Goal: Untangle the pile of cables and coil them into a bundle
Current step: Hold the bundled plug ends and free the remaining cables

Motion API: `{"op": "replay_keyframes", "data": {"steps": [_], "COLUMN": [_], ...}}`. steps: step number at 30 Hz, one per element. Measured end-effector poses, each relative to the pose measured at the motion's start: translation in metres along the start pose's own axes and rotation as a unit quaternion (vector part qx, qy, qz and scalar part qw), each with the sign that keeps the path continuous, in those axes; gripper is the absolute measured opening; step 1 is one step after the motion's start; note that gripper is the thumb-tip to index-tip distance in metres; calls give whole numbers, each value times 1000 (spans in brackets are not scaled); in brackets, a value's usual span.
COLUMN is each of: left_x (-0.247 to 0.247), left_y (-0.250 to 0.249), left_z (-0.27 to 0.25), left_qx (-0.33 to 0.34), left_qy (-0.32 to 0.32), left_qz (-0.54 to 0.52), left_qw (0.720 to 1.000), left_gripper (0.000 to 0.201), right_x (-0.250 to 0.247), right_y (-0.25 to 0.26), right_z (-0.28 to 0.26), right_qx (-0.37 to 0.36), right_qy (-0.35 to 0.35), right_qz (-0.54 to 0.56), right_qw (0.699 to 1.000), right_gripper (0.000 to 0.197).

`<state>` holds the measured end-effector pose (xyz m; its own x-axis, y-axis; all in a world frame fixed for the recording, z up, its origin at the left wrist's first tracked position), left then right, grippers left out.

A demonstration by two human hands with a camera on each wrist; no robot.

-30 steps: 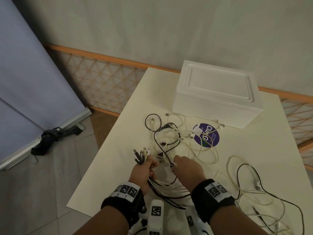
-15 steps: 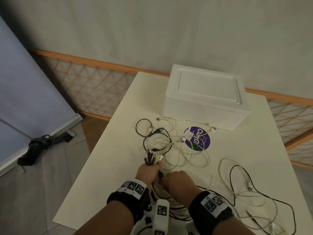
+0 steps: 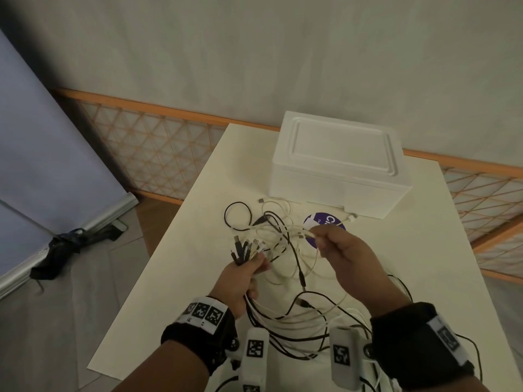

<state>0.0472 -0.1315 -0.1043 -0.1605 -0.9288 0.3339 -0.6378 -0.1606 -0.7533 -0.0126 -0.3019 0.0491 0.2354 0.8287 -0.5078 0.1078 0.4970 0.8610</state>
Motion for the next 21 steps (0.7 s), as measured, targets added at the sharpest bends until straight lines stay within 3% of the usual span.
{"op": "replay_keyframes", "data": {"steps": [5, 9, 12, 16, 21], "left_x": [24, 23, 15, 2, -18], "left_y": [-13, -17, -23, -28, -19], "left_z": [-10, -12, -13, -8, -6], "left_qx": [9, 15, 51, 56, 39], "left_qy": [56, 54, 38, 16, -19], "left_qz": [-43, -52, -6, 4, 92], "left_qw": [997, 997, 998, 998, 995], "left_gripper": [26, 27, 23, 24, 25], "right_x": [19, 29, 16, -6, -27], "right_y": [-6, -9, -10, -17, -14], "right_z": [2, -3, -1, 1, 3], "right_qx": [55, 69, 76, 122, 147], "right_qy": [44, 48, 17, 60, -51], "right_qz": [26, -10, -71, -190, 14], "right_qw": [997, 996, 994, 972, 988], "right_gripper": [26, 25, 15, 14, 8]}}
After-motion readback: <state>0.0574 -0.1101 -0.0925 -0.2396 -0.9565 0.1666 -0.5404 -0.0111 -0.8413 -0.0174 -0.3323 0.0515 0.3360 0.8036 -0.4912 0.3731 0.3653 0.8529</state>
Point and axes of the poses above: each hand's wrist, its own z-axis towards the middle knuckle, its own x-axis out of the palm, y = z × x, the point moved 8 cm from there along z, towards the middle knuckle, and after that the axes turned 7 degrees about x, right-handed, at the moved point
